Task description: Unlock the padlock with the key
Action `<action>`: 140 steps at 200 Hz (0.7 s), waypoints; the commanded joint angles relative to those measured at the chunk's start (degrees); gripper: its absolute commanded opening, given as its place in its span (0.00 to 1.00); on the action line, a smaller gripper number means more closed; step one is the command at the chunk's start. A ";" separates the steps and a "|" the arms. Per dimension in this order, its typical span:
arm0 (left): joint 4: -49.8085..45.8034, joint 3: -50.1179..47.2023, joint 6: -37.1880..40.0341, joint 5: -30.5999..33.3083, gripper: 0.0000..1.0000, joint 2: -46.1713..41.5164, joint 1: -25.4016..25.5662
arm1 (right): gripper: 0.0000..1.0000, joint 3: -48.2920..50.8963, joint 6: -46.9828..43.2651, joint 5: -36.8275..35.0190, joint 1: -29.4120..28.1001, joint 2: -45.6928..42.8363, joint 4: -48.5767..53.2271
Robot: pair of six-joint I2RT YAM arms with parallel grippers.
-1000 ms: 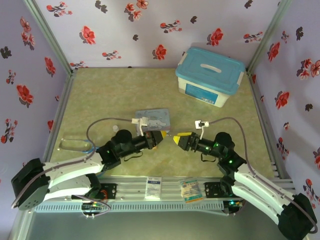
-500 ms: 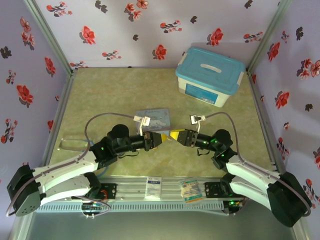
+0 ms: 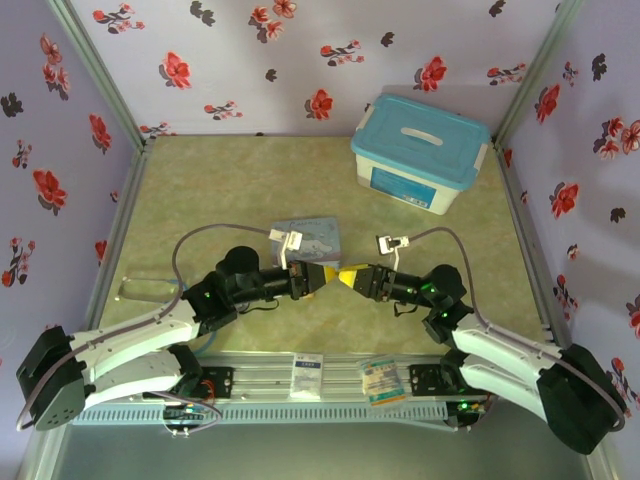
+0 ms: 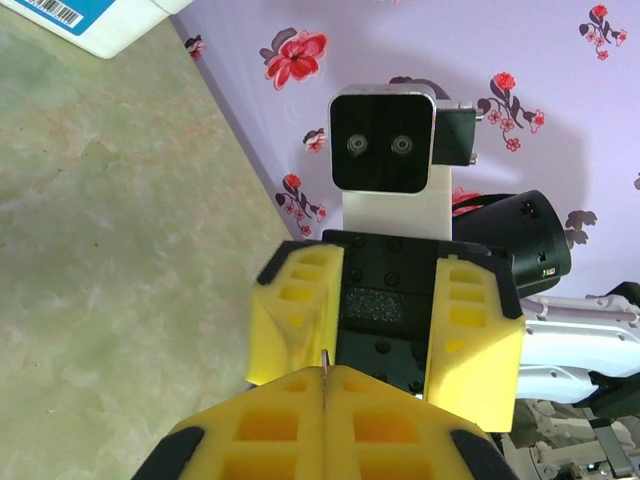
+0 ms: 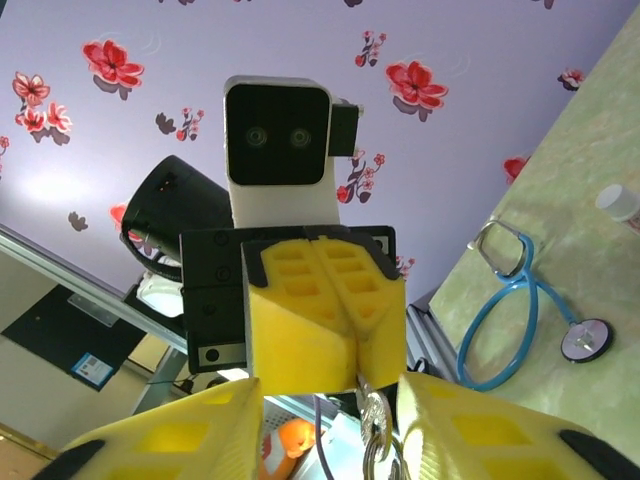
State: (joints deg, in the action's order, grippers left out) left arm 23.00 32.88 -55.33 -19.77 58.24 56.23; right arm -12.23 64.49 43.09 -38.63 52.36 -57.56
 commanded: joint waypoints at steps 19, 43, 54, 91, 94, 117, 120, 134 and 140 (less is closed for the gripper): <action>2.92 1.72 -1.17 -1.15 0.00 0.91 -0.42 | 0.36 0.80 -1.44 -0.02 -0.35 -1.57 0.34; 3.09 2.16 -1.18 -1.37 0.00 1.43 -0.33 | 0.32 0.63 -1.68 -0.01 -0.39 -2.24 0.85; 3.44 2.14 -1.42 -1.82 0.00 1.82 -0.37 | 0.29 0.50 -2.19 -0.18 -0.39 -2.37 1.50; 5.82 0.91 -2.33 -1.85 0.00 2.31 -0.33 | 0.16 0.80 -3.10 -1.32 -0.39 -2.61 2.10; 5.85 0.92 -2.33 -1.85 0.00 2.32 -0.32 | 0.15 0.85 -3.14 -1.38 -0.39 -2.74 2.11; 5.88 0.52 -2.37 -1.78 0.00 1.95 -0.36 | 0.04 0.89 -3.47 -1.69 -0.39 -3.12 2.53; 5.72 0.51 -2.33 -1.81 0.00 1.97 -0.32 | 0.03 0.89 -3.56 -1.69 -0.39 -3.18 2.80; 4.97 0.51 -2.24 -1.77 0.00 1.79 -0.33 | 0.00 0.80 -4.09 -1.95 -0.39 -3.83 4.08; 4.74 0.58 -2.24 -1.85 0.00 1.79 -0.32 | 0.00 0.80 -4.54 -2.18 -0.37 -4.34 4.87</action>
State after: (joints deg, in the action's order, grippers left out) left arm 26.59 33.28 -57.06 -21.06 60.16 56.23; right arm -11.84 61.91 41.19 -38.63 49.98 -53.58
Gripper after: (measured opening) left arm 0.057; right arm 0.069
